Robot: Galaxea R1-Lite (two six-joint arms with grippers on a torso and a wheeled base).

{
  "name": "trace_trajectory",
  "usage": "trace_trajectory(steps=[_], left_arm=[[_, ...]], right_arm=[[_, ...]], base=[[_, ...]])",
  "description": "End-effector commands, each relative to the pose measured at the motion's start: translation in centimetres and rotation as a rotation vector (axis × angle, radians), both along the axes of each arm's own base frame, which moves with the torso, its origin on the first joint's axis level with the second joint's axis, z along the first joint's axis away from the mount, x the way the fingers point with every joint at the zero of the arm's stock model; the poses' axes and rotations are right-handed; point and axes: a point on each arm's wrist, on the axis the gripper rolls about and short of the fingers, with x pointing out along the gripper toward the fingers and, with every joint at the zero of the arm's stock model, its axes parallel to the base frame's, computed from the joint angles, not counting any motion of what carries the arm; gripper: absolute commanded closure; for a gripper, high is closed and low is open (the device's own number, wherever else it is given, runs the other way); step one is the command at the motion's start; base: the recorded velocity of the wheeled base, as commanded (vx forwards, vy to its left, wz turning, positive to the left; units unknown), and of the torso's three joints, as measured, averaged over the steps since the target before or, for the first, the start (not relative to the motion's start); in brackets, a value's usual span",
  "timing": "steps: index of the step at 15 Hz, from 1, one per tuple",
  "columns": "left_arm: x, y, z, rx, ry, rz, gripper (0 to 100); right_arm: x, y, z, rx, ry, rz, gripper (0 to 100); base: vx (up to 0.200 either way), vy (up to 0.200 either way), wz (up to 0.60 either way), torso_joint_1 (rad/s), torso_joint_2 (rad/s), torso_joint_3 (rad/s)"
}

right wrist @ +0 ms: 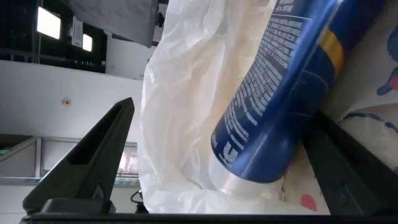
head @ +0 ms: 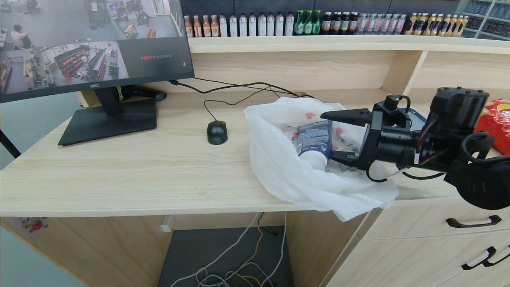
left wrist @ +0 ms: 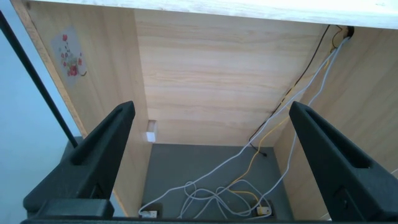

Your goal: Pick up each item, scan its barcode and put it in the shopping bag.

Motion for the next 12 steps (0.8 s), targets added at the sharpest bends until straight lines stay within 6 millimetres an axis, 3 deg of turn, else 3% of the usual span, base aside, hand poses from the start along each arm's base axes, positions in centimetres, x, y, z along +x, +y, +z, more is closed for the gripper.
trace_trajectory(steps=[1, 8, 12], left_arm=[[0.0, 0.0, 0.0, 0.0, 0.0, -0.001, 0], [0.0, 0.0, 0.0, 0.0, 0.0, 0.001, 0], [0.0, 0.0, 0.0, 0.0, 0.0, 0.001, 0]], right_arm=[[-1.7, -0.7, 1.2, 0.008, -0.037, -0.009, 0], [-5.2, -1.5, 2.6, -0.05, -0.215, -0.011, 0], [-7.3, -2.0, 5.1, -0.031, -0.31, -0.014, 0]], base=[[0.0, 0.0, 0.0, 0.0, 0.0, 0.0], [0.0, 0.0, 0.0, 0.0, 0.0, 0.0], [0.0, 0.0, 0.0, 0.0, 0.0, 0.0]])
